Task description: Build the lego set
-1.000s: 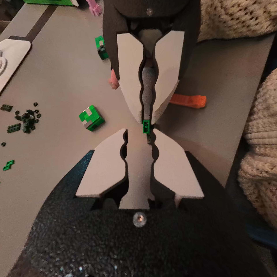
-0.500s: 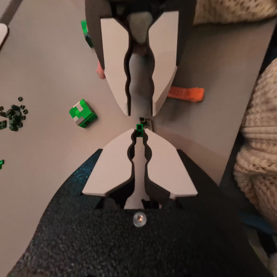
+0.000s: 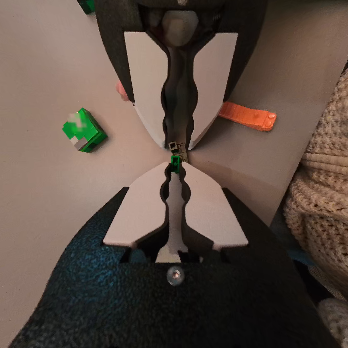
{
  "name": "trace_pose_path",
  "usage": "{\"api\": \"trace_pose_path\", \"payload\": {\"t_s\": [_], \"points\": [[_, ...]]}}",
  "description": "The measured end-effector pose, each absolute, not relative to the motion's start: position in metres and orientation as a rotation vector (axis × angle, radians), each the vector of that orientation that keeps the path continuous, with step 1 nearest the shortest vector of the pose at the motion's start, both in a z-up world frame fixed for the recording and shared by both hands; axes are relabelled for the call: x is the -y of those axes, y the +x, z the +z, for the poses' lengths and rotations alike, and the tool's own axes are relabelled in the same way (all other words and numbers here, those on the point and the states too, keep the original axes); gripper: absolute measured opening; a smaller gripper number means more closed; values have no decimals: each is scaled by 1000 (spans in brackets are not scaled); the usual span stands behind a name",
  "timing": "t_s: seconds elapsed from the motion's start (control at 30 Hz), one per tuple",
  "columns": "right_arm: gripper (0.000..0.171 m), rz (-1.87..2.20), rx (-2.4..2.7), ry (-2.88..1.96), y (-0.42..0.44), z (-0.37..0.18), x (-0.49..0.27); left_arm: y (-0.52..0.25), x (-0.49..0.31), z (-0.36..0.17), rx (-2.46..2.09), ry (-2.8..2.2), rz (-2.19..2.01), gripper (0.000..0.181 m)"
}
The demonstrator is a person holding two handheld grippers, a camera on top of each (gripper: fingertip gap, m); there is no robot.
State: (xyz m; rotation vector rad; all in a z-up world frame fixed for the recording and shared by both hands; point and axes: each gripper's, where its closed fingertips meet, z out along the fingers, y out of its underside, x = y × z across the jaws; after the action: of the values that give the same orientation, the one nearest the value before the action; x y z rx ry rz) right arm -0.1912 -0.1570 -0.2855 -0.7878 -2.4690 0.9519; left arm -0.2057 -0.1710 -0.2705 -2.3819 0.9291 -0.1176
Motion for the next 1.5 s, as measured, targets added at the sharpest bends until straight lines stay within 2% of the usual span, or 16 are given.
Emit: {"api": "trace_pose_path", "payload": {"t_s": [1.4,1.5], "points": [[18,937,2398,-936,-198,-289,164,-205,167,-276,-1009,-2468,-42,8],[18,947,2397,-939,-198,-289,164,-205,167,-277,-1007,-2464,-36,12]]}}
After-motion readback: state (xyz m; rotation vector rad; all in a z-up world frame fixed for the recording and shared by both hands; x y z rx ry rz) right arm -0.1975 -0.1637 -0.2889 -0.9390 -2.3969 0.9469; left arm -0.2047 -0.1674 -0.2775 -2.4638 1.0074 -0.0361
